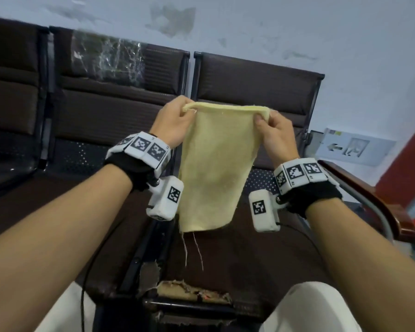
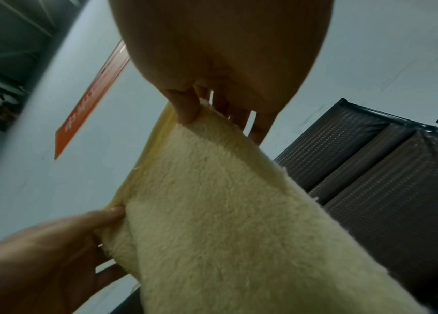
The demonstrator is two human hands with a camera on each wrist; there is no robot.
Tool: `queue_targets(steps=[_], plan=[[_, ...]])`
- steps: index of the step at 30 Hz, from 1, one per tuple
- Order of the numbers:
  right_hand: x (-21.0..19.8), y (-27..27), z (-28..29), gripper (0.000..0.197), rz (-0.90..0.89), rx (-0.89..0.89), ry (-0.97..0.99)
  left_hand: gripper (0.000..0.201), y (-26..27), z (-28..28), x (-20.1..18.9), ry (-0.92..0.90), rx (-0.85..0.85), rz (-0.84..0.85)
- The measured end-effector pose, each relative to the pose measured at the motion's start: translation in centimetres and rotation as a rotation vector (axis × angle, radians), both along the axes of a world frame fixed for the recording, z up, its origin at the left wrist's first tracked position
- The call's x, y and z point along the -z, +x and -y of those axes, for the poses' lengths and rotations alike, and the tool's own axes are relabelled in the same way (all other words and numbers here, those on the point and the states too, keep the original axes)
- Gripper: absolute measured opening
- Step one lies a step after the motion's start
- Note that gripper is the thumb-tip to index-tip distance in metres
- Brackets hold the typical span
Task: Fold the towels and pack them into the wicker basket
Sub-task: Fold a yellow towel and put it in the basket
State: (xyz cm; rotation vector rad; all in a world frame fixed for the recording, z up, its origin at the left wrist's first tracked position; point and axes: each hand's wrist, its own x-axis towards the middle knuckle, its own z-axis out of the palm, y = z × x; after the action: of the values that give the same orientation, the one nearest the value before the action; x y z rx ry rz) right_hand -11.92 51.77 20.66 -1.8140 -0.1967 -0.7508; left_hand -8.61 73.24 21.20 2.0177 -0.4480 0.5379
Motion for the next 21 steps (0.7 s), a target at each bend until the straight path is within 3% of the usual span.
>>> queue_targets(steps=[3, 8, 12, 14, 16, 21], plan=[[2.3, -2.0, 0.0, 0.017, -0.030, -0.026, 0.021, 0.010, -2.2, -0.3, 2.3, -0.064, 0.043, 0.023], [9.8, -7.9, -0.9, 0.027, -0.225, -0.032, 0.087, 0.010, -8.3, -1.5, 10.0, -0.104, 0.095, -0.146], [16.2, -12.8, -0.8, 0.014, -0.439, 0.014, 0.008, 0.010, -13.4, -2.1, 16.3, -0.006, 0.148, -0.330], [18.3, -14.7, -0.7, 0.025, -0.539, 0.013, -0.040, 0.011, -14.9, -1.9, 18.5, 0.079, 0.192, -0.420], [19.7, -15.6, -0.4, 0.033, -0.612, 0.011, -0.079, 0.010, -15.6, -1.6, 20.0, 0.115, 0.235, -0.462], [20.4, -13.3, 0.3, 0.025, -0.666, 0.077, -0.162, 0.011, -13.3, -0.4, 20.8, 0.056, 0.161, -0.460]])
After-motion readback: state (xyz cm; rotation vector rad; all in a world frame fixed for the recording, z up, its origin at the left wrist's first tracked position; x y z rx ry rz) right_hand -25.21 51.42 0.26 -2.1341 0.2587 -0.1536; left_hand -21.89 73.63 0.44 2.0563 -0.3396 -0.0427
